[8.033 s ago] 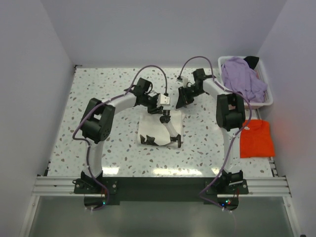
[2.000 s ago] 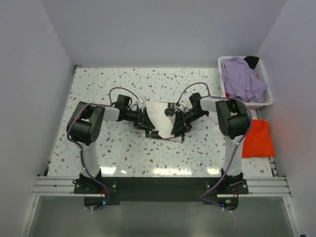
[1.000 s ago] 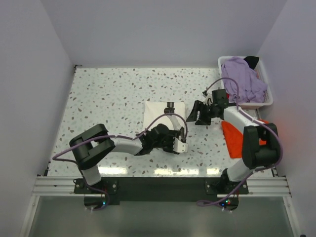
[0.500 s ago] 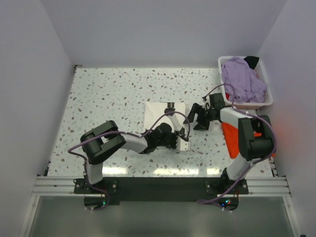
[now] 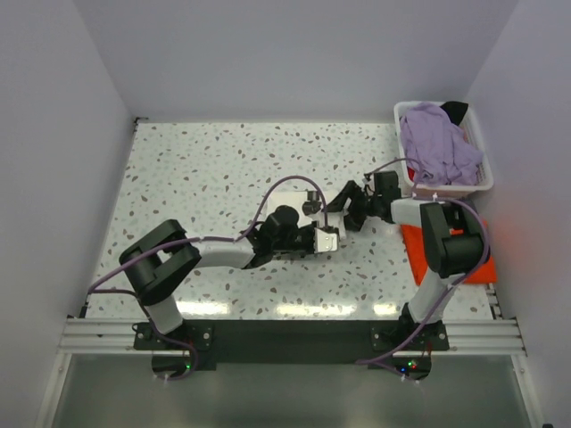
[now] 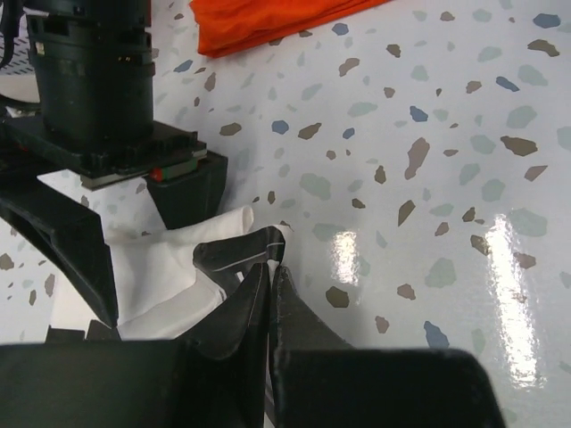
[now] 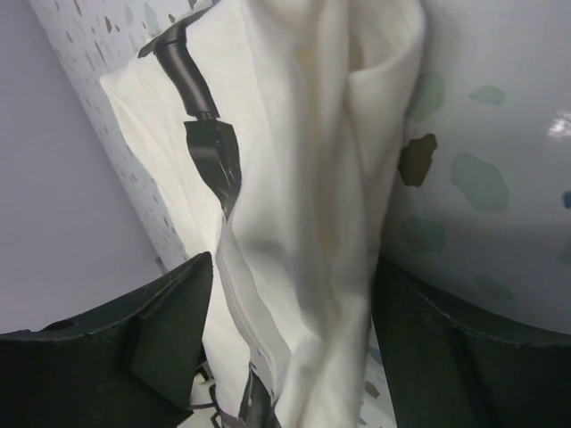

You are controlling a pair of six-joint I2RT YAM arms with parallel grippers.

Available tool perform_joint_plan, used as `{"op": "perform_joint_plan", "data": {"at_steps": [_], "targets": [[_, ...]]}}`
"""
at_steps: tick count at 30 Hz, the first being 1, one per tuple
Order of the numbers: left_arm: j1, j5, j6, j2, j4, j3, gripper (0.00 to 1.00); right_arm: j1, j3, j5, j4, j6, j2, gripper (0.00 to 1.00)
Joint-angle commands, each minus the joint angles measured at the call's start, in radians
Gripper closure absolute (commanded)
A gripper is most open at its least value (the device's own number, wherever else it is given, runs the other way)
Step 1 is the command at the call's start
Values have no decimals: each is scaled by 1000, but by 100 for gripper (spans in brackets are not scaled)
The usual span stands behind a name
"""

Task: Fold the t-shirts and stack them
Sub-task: Neatly place the folded tshirt to the corner

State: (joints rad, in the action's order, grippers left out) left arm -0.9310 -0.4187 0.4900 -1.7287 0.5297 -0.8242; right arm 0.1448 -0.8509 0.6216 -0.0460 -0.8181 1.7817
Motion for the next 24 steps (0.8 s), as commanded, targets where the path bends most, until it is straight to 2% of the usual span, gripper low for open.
{"op": "perform_joint_plan", "data": {"at_steps": [1, 3, 9, 12, 15, 16, 17, 18, 19, 24], "targets": [[-2, -72, -27, 37, 30, -23, 100, 39, -13, -8, -65, -64, 73, 28], [-3, -95, -27, 46, 30, -15, 100, 64, -31, 9, -49, -65, 100, 33], [-2, -120, 5, 66, 33, 19, 100, 82, -39, 81, 38, -40, 143, 36], [-2, -129, 10, 75, 35, 34, 100, 81, -45, 101, 98, 0, 143, 43], [-2, -134, -1, 86, 33, 45, 100, 79, -85, 112, 175, 62, 142, 59], [-3, -135, -5, 96, 18, 42, 100, 79, -103, 109, 208, 89, 139, 72], [-3, -137, -11, 103, 0, 34, 81, 79, -144, 104, 288, 158, 134, 79], [-3, -140, -14, 113, -26, 25, 70, 81, -169, 96, 338, 196, 119, 86], [-3, -140, -33, 144, -66, 16, 56, 78, -194, 83, 394, 238, 110, 100], [0, -146, -8, 265, -200, 37, 46, 65, -352, -11, 785, 569, 51, 100]]}}
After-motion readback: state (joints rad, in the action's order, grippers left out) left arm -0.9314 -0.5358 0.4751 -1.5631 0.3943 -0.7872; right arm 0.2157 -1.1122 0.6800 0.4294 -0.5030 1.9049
